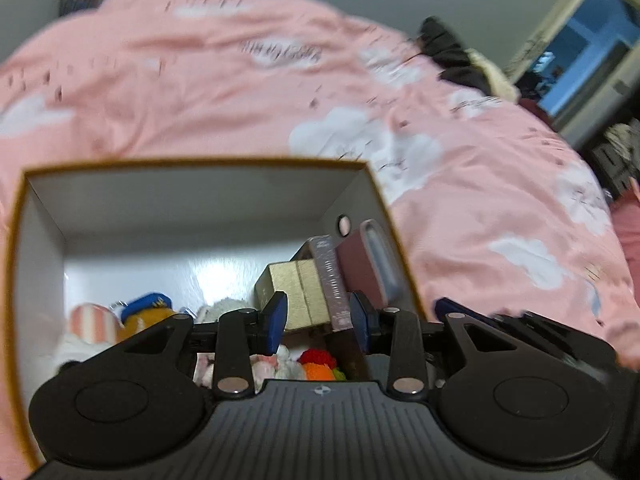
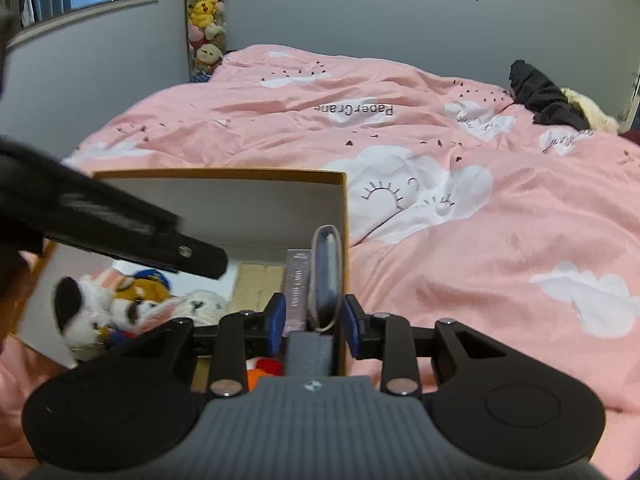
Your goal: Organize objects
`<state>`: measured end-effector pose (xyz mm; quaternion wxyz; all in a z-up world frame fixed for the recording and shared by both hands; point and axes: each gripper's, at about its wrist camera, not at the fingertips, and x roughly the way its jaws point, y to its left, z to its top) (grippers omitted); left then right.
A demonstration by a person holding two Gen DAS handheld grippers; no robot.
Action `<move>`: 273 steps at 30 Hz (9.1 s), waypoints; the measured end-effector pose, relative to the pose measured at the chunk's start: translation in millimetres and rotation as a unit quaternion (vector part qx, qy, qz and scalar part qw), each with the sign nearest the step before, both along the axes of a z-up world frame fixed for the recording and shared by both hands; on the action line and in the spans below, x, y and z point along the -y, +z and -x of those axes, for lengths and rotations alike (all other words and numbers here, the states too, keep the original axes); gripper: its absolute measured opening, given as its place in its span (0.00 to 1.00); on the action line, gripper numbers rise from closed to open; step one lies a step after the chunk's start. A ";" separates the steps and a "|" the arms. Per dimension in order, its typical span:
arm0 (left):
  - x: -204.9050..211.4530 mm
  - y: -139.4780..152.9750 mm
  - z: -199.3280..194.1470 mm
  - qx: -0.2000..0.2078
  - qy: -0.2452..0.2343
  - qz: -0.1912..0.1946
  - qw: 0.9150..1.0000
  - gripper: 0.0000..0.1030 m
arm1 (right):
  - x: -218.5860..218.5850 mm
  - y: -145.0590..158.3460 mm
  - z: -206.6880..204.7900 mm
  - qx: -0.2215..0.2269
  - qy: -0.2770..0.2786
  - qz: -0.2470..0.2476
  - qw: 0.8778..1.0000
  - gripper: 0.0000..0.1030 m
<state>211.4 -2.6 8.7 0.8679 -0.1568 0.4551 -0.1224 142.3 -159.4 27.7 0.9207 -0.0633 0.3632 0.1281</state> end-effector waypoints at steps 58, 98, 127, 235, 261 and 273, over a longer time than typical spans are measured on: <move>-51.8 -97.3 154.4 -0.077 0.041 -0.058 0.995 0.11 | -20.7 -122.3 66.0 -0.195 0.031 -0.062 0.978 0.44; -28.6 -97.8 166.9 -0.123 0.010 -0.104 0.987 0.13 | -41.6 -141.2 41.6 -0.223 0.028 -0.072 0.972 0.54; -66.3 44.7 109.2 0.119 0.076 -0.020 0.990 0.10 | -48.5 13.0 19.5 -0.033 0.126 -0.062 0.989 0.53; -2.7 67.4 80.9 0.206 0.042 -0.110 0.972 0.56 | -3.7 36.4 21.8 0.002 0.024 -0.066 0.997 0.62; -43.1 -17.2 142.6 0.098 0.166 -0.176 0.965 0.79 | -31.2 -16.4 63.3 0.023 -0.008 -0.027 0.999 0.86; -35.5 -37.5 134.0 0.092 0.159 -0.207 0.961 0.81 | -32.3 -38.7 52.7 0.012 -0.007 -0.016 1.000 0.86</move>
